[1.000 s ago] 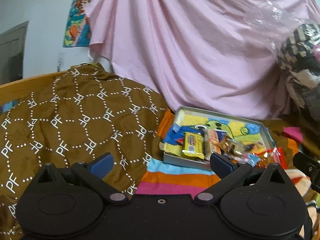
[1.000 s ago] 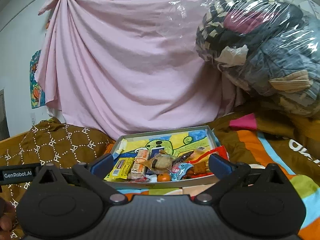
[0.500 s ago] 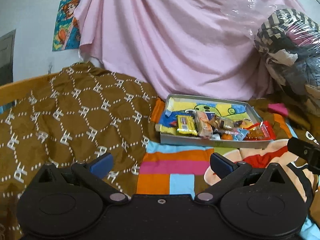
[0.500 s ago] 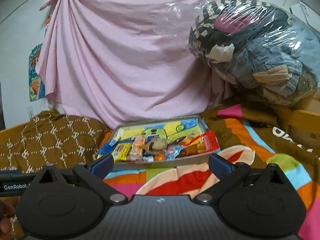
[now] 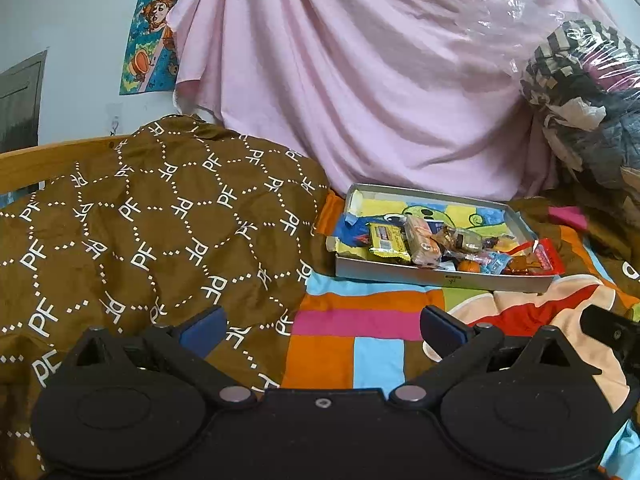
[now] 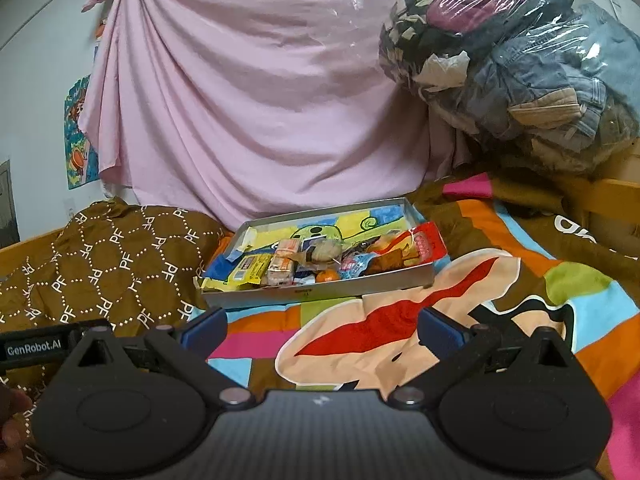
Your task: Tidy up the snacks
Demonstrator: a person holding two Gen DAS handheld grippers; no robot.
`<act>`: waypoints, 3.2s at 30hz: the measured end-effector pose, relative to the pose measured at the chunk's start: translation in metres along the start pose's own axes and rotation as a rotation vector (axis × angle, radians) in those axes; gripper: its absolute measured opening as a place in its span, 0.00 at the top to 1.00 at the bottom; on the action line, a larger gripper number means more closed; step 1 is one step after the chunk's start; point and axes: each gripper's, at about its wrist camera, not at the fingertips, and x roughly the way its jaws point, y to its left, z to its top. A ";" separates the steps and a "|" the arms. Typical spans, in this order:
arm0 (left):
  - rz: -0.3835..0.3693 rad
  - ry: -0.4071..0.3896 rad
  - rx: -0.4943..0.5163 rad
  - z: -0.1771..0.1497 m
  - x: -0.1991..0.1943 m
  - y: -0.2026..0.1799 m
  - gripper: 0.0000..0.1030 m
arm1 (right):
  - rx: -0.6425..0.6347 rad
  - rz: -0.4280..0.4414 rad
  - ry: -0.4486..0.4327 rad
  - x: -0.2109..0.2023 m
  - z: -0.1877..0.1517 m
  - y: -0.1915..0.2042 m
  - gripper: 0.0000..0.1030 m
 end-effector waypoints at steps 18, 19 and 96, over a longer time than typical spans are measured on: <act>0.000 -0.015 0.008 -0.014 -0.001 0.006 0.01 | -0.053 0.017 -0.002 -0.001 -0.021 0.021 0.00; -0.002 -0.017 0.007 -0.014 -0.001 0.006 0.01 | -0.056 0.020 -0.006 -0.002 -0.021 0.022 0.00; -0.010 -0.011 0.006 -0.018 -0.004 0.007 0.01 | -0.019 -0.005 -0.001 0.000 -0.022 0.018 0.00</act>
